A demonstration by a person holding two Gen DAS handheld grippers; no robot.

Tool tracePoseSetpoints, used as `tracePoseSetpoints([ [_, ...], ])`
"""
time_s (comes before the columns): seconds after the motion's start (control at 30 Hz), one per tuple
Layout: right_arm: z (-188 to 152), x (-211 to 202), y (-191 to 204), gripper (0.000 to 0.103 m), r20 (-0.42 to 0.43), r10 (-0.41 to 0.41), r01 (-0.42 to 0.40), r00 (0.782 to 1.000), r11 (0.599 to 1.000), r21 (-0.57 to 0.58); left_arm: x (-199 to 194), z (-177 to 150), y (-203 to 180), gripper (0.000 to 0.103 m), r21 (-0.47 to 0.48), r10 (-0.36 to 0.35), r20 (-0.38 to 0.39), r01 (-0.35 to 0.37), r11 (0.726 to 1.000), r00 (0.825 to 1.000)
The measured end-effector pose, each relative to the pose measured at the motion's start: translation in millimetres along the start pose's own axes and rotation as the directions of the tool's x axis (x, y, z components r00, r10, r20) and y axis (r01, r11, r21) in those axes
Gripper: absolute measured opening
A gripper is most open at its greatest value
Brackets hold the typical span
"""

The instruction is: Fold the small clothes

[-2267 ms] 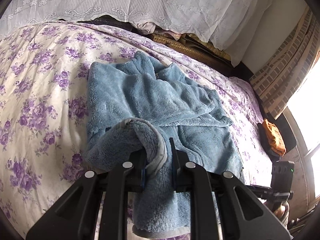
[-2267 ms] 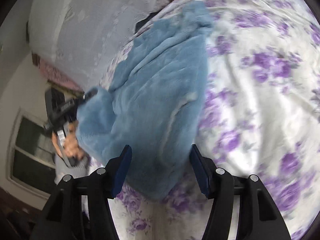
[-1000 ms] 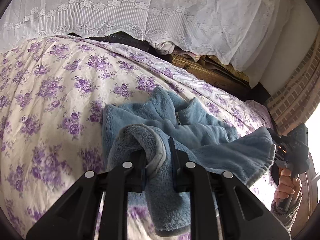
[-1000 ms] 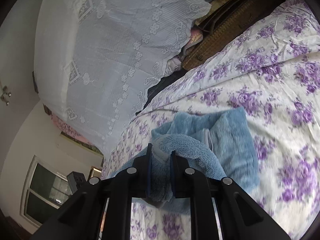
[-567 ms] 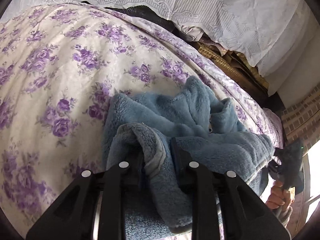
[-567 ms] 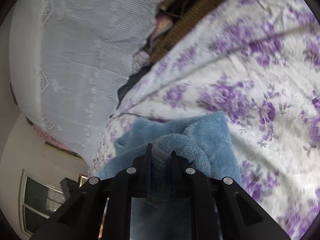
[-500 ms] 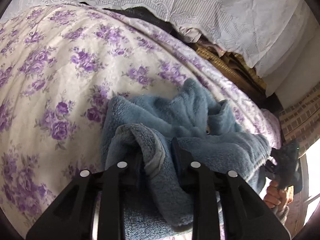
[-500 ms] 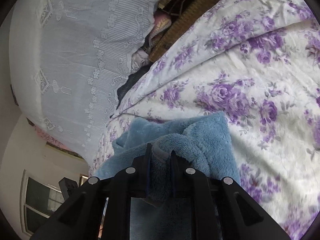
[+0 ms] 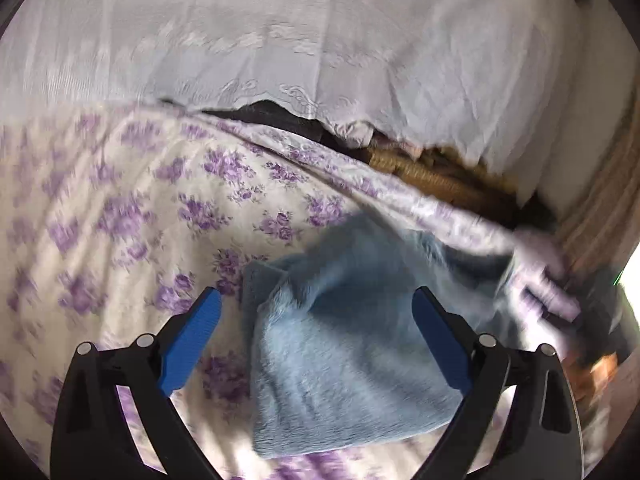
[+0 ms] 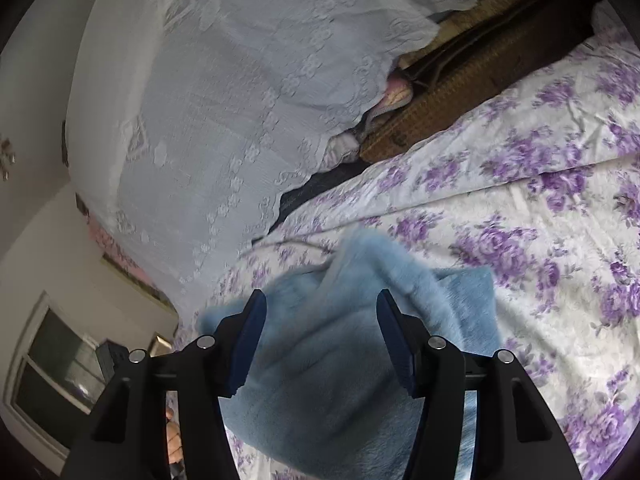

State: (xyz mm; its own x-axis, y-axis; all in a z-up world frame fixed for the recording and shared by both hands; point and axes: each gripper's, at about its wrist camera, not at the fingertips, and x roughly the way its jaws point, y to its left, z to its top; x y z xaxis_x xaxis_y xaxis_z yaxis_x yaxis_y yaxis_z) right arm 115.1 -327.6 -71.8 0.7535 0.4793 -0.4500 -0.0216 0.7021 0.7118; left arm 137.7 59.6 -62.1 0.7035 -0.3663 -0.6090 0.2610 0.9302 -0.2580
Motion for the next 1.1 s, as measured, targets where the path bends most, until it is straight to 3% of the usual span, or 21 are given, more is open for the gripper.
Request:
tracePoseSetpoints([
  [0.03,-3,3,7,0.056,-0.013,-0.007,0.007,1.000,0.999,-0.035,2,-5,-12,0.093,0.083,0.036,0.006,-0.036,0.996,0.999],
  [0.13,-13,16,27,0.051,-0.070,-0.023,0.015,0.997,0.992,-0.122,9,-15,-38,0.093,0.213,0.080,0.012,-0.081,0.974,0.997],
  [0.23,-22,34,44,0.051,-0.131,-0.078,0.052,0.988,0.980,-0.191,21,-14,-60,0.093,0.270,0.148,0.019,-0.148,0.951,0.989],
  [0.33,-22,59,56,0.051,-0.167,-0.148,0.105,0.975,0.965,-0.241,46,0,-74,0.094,0.270,0.228,-0.012,-0.216,0.938,0.974],
  [0.43,-11,84,50,0.054,-0.124,-0.275,0.237,0.953,0.937,-0.256,82,10,-71,0.096,0.245,0.355,-0.052,-0.333,0.911,0.933],
  [0.5,-6,102,33,0.057,-0.096,-0.378,0.340,0.921,0.899,-0.278,118,4,-50,0.099,0.210,0.446,-0.123,-0.416,0.885,0.887],
  [0.53,-7,111,12,0.056,-0.103,-0.401,0.366,0.910,0.896,-0.251,133,-5,-33,0.099,0.160,0.412,-0.174,-0.387,0.908,0.894],
  [0.6,-10,114,-11,0.053,-0.100,-0.359,0.330,0.928,0.917,-0.225,139,-8,-8,0.099,0.015,0.277,-0.234,-0.281,0.959,0.932],
  [0.7,-13,103,2,0.054,-0.051,-0.368,0.342,0.928,0.899,-0.273,127,-2,8,0.099,-0.078,0.211,-0.248,-0.237,0.968,0.945],
  [0.8,-26,82,24,0.056,0.047,-0.394,0.386,0.918,0.860,-0.335,105,-6,3,0.098,-0.083,0.224,-0.200,-0.244,0.966,0.954],
  [0.9,-44,61,54,0.066,0.080,-0.332,0.336,0.940,0.859,-0.385,76,-11,-23,0.098,0.010,0.231,-0.105,-0.231,0.973,0.967],
  [0.97,-62,62,66,0.075,0.037,-0.326,0.309,0.945,0.847,-0.433,72,-20,-39,0.098,0.079,0.230,-0.100,-0.223,0.972,0.968],
  [1.0,-76,75,65,0.080,-0.034,-0.361,0.306,0.932,0.831,-0.464,77,-26,-48,0.098,0.120,0.257,-0.113,-0.244,0.962,0.960],
  [1.03,-87,88,63,0.081,-0.077,-0.400,0.316,0.913,0.815,-0.486,88,-38,-56,0.099,0.185,0.332,-0.126,-0.306,0.934,0.935],
  [1.07,-97,97,62,0.082,-0.066,-0.437,0.340,0.897,0.778,-0.528,96,-46,-61,0.099,0.232,0.379,-0.116,-0.346,0.909,0.918],
  [1.1,-99,100,66,0.083,-0.055,-0.453,0.352,0.890,0.758,-0.550,97,-53,-64,0.099,0.256,0.399,-0.079,-0.368,0.894,0.914],
])
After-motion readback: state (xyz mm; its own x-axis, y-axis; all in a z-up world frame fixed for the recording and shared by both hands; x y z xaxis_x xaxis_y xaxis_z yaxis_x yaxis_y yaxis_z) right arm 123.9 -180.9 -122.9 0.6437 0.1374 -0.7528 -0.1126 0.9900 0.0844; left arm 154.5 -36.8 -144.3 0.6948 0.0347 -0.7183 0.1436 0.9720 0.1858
